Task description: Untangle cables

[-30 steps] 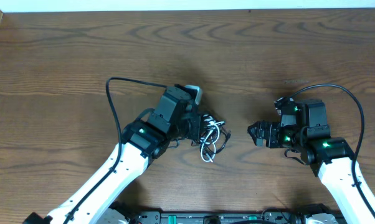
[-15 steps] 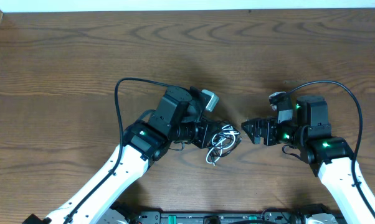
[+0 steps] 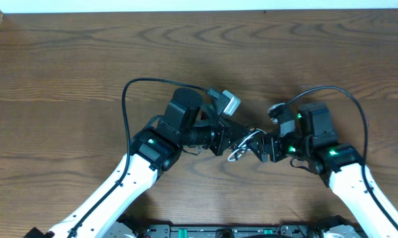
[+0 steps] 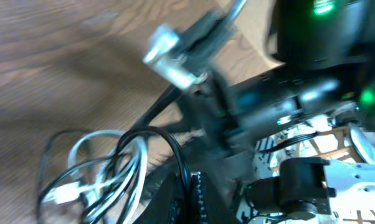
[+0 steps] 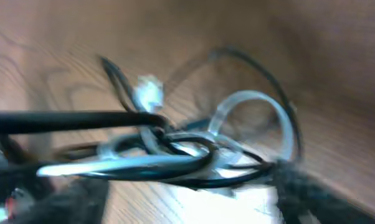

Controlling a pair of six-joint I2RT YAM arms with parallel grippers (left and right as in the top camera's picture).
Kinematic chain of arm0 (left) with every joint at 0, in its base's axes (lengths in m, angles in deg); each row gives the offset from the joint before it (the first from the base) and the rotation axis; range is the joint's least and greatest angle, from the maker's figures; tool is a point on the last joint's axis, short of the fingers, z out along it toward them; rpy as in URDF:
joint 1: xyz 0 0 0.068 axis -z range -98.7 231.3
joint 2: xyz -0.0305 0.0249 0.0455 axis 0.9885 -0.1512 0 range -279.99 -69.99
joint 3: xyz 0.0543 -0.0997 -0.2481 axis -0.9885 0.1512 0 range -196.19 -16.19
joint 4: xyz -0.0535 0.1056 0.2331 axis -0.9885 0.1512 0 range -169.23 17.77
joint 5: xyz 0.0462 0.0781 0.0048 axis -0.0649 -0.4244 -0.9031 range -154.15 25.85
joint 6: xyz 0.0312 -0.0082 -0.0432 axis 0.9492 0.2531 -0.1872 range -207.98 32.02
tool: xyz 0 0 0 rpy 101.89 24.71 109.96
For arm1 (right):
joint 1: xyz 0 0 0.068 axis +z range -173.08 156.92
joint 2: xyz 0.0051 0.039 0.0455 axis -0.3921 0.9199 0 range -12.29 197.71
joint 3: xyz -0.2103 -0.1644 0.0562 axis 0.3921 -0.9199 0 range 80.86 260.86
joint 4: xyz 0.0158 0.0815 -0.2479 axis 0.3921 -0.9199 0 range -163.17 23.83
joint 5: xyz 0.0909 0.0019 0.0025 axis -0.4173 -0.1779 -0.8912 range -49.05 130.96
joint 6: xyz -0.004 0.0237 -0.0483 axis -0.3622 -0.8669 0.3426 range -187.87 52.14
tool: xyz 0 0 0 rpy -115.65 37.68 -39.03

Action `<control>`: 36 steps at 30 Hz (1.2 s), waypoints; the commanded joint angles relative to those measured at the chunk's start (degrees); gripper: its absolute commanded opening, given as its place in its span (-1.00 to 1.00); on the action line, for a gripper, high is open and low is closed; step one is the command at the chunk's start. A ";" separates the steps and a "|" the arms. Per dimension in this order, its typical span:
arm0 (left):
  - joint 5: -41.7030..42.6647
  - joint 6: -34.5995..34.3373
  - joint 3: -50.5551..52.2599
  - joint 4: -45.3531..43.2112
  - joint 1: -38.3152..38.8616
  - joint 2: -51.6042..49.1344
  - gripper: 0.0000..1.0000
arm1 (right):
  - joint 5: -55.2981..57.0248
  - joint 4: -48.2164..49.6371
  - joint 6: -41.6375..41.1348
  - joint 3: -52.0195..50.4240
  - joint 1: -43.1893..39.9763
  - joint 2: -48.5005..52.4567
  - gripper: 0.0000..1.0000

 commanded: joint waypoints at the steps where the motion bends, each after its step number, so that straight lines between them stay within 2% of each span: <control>1: 3.45 0.15 -0.76 -0.24 0.02 0.76 -0.85 | 6.78 -0.09 0.68 0.24 1.03 2.25 -0.36; 2: 3.13 0.17 -0.76 -0.07 0.00 0.76 -0.85 | 8.74 -0.09 0.66 0.24 1.01 2.99 -0.67; 4: 1.07 0.20 -0.76 1.01 0.02 0.76 -0.85 | 12.68 -0.09 -0.04 0.24 1.01 4.37 -0.98; 11: -20.98 1.25 -0.76 15.93 0.02 0.76 -0.85 | 27.50 -3.61 -13.03 0.24 0.98 5.01 -0.98; 14: -20.83 1.27 -0.76 17.57 0.02 0.76 -0.85 | 23.37 -2.99 -13.11 0.26 1.01 4.98 -0.98; 15: -18.95 1.27 -0.76 16.94 0.04 0.76 -0.85 | 19.71 -2.34 -11.23 0.26 1.01 5.01 -0.94; 18: -14.47 1.25 -0.76 14.45 0.04 0.76 -0.85 | 3.93 -0.07 -1.31 0.26 1.03 5.01 -0.04; 20: -10.71 1.25 -0.76 12.59 0.04 0.76 -0.85 | -2.84 0.92 2.62 0.26 1.03 5.01 0.24; 22: -5.18 1.25 -0.76 10.73 0.04 0.76 -0.85 | -3.93 1.64 3.06 0.26 1.07 5.01 0.34; 26: 8.92 1.27 -0.76 5.88 0.09 0.76 -0.85 | -2.75 2.82 3.30 0.26 1.05 5.01 0.37; 29: 12.48 1.25 -0.76 3.76 0.09 0.76 -0.85 | -2.40 4.85 3.28 0.26 1.07 5.01 0.37; 31: 12.26 1.27 -0.76 3.78 0.09 0.76 -0.85 | -2.40 6.08 3.26 0.26 1.07 5.01 0.22; 32: 11.80 1.29 -0.76 3.85 0.07 0.76 -0.85 | -2.38 6.62 3.26 0.26 1.05 5.01 -0.02; 33: 11.34 1.31 -0.76 3.91 0.07 0.76 -0.85 | -2.14 7.10 3.26 0.26 1.05 5.01 -0.36; 34: 10.36 1.38 -0.76 4.07 0.07 0.76 -0.85 | -1.53 7.19 3.26 0.26 1.07 5.01 -0.78; 35: 9.18 1.70 -0.76 4.44 0.07 0.76 -0.85 | -1.05 7.08 3.26 0.26 1.05 5.01 -0.98; 36: 7.15 1.70 -0.76 5.16 0.02 0.76 -0.85 | 0.20 6.49 3.23 0.26 1.05 5.01 -0.98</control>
